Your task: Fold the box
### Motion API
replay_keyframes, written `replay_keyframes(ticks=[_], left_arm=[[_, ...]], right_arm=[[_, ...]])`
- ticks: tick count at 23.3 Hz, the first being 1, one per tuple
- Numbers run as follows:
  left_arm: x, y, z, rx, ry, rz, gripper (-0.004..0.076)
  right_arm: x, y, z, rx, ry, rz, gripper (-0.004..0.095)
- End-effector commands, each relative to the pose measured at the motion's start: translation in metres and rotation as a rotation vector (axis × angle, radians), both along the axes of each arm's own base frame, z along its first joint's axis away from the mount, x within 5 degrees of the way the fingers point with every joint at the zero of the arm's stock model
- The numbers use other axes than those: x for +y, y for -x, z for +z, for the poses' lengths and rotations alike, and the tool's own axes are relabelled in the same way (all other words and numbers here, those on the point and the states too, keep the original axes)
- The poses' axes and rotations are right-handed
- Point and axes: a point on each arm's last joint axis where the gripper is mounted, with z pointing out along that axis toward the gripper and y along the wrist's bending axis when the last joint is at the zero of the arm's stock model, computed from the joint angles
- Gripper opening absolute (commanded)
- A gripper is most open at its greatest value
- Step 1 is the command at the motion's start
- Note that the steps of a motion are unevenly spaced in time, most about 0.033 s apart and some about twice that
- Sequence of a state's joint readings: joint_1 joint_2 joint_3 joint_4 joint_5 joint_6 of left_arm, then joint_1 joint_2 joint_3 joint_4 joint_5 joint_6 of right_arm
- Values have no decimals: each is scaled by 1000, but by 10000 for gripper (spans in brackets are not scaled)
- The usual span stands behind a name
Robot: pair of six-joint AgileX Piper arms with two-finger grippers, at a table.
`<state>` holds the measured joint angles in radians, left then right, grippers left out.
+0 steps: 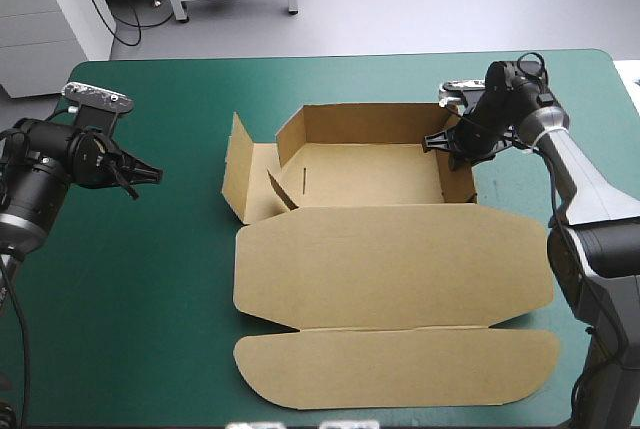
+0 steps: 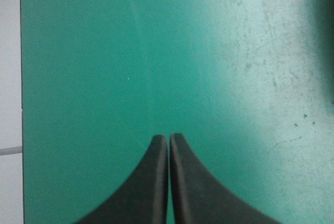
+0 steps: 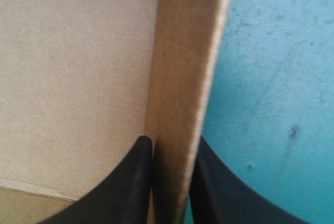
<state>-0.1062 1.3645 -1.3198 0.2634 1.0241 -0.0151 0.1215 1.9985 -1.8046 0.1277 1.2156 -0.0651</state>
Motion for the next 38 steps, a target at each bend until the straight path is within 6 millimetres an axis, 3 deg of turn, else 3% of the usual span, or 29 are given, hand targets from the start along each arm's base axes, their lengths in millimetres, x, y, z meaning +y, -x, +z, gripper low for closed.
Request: replay_keyframes(ticks=[1,13,17,22,28,32,38], left_arm=[[1,4,17,-87,0,-6,-4],[1,4,17,-82,-5,-4,-4],[1,4,17,-82,-5,-4,-4],[1,2,15,-78,-3,-5,-4],[-2,0,11,-62,20,-3,10],[-3,-1,11,-67,33,-13,121],[-9,0,10,-54,123,-13,494]], right_arm=[[0,4,24,-72,-29,-7,-18],[-2,5,29,-76,-68,-26,-19],[-19,16,60,-145,-179,-61,-19],[-43,63,137,-353,-203,-74,-19],[-47,99,177,-474,-203,-71,-19],[-45,118,193,-527,-215,-47,-19],[-44,130,197,-541,-211,-38,-20]])
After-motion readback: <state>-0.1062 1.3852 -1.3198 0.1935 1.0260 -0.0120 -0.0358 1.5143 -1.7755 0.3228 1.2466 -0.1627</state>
